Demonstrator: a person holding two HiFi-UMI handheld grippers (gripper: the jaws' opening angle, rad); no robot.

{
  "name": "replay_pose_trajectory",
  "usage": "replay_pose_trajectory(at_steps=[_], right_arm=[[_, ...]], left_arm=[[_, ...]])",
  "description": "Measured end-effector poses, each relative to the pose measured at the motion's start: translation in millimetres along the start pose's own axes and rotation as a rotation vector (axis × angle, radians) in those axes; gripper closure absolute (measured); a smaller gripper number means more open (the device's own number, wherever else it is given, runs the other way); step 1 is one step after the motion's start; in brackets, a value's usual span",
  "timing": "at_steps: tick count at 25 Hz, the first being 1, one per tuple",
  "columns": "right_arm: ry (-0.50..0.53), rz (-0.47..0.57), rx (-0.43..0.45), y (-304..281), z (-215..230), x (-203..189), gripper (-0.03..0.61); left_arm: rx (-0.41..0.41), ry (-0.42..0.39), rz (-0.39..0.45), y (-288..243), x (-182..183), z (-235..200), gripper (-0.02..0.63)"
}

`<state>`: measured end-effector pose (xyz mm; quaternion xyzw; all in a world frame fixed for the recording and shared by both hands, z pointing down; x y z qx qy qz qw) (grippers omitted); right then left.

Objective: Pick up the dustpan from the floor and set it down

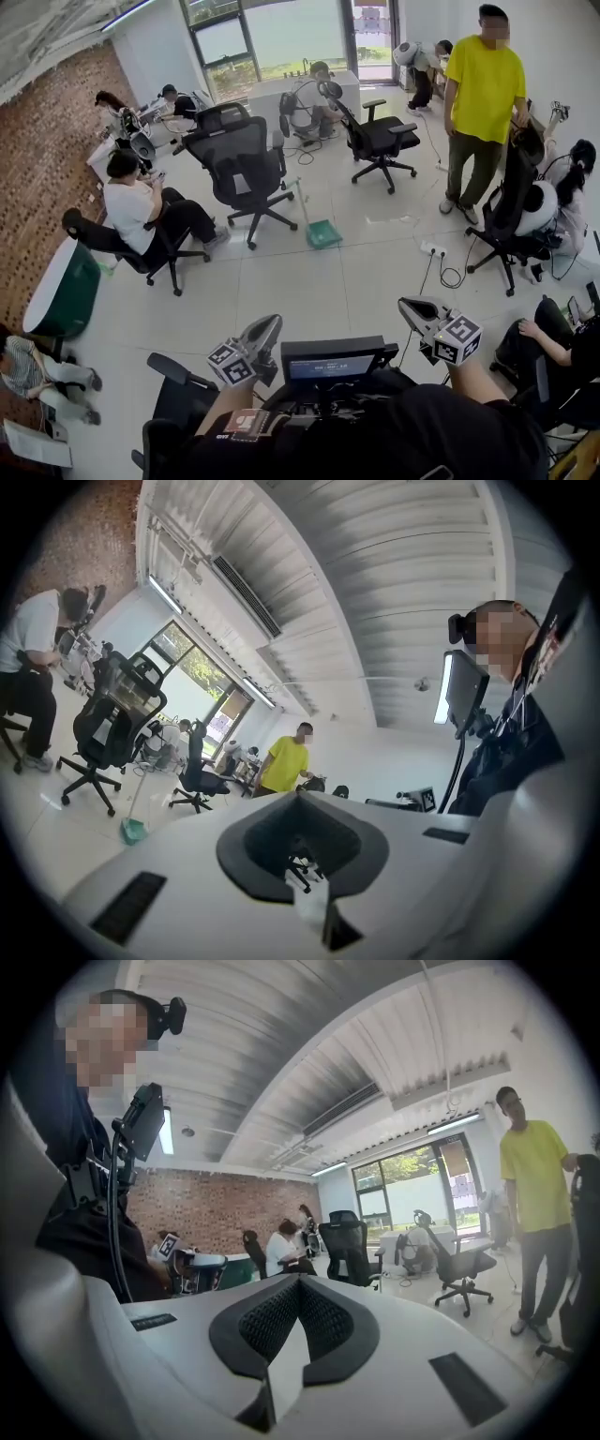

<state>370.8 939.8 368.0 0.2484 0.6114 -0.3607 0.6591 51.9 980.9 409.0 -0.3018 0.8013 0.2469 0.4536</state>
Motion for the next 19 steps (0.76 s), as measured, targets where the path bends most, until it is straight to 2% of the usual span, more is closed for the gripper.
replay_pose_trajectory(at_steps=[9, 13, 19], right_arm=[[0.022, -0.007, 0.023, -38, -30, 8, 0.569], [0.039, -0.006, 0.029, -48, -29, 12, 0.569], [0.048, -0.01, 0.036, -43, -16, 18, 0.569]], left_arm=[[-0.004, 0.018, -0.001, 35, 9, -29, 0.611], [-0.019, 0.012, 0.004, 27, 22, -32, 0.611], [-0.02, 0.011, 0.012, 14, 19, -25, 0.611]])
Point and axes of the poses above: the fingertips, and each gripper's own axes: y backward along the fingers, z to its right, x out of its top, the point moved 3 cm from there along y, backward along the fingers, and after that the axes turned 3 degrees about -x, right-handed, at the moved point
